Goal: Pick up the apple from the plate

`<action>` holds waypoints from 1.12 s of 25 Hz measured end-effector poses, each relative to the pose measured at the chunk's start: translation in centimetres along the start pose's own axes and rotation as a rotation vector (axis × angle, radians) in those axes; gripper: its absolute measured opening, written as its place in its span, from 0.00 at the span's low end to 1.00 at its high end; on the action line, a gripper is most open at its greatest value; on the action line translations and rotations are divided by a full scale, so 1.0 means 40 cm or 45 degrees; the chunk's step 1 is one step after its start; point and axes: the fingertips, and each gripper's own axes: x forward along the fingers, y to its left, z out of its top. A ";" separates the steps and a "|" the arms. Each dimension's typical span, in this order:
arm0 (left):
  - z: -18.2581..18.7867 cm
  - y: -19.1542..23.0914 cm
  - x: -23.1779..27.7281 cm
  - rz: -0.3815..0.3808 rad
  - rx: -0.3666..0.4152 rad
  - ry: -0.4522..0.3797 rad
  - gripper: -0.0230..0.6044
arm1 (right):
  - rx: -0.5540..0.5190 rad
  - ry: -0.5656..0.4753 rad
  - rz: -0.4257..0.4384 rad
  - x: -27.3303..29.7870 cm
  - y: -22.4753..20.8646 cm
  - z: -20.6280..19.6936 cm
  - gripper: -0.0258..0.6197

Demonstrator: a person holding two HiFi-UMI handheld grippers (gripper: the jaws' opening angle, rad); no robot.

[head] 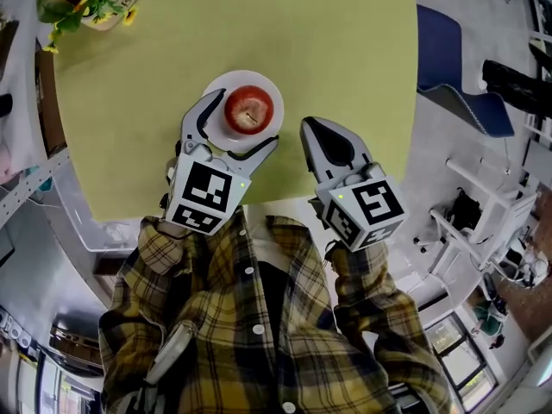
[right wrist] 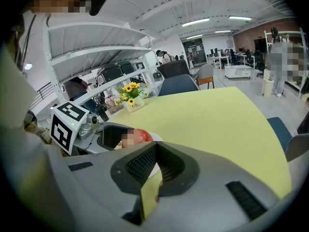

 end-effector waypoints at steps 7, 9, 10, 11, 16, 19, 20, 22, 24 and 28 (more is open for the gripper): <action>-0.026 0.010 0.023 0.008 0.016 0.013 0.77 | 0.008 0.011 0.005 0.012 -0.008 -0.012 0.04; -0.031 0.006 0.032 0.012 0.015 0.013 0.77 | 0.006 0.012 0.010 0.013 -0.011 -0.012 0.04; -0.031 0.002 0.038 0.016 0.014 0.017 0.77 | 0.005 0.011 0.014 0.011 -0.015 -0.013 0.04; -0.031 -0.004 0.045 0.021 0.015 0.021 0.77 | 0.004 0.010 0.017 0.007 -0.020 -0.015 0.04; -0.041 0.007 0.046 0.054 0.040 0.035 0.77 | 0.005 0.015 0.024 0.013 -0.015 -0.021 0.04; -0.052 0.017 0.045 0.063 0.054 0.047 0.77 | 0.009 0.019 0.027 0.020 -0.008 -0.025 0.04; -0.052 0.019 0.046 0.063 0.053 0.046 0.77 | 0.010 0.022 0.028 0.023 -0.007 -0.027 0.04; -0.052 0.024 0.048 0.062 0.052 0.043 0.77 | 0.012 0.024 0.030 0.026 -0.008 -0.028 0.04; -0.049 0.022 0.052 0.068 0.057 0.040 0.76 | 0.015 0.023 0.031 0.025 -0.013 -0.029 0.04; -0.043 0.017 0.049 0.072 0.067 0.027 0.70 | 0.018 0.026 0.032 0.025 -0.015 -0.027 0.04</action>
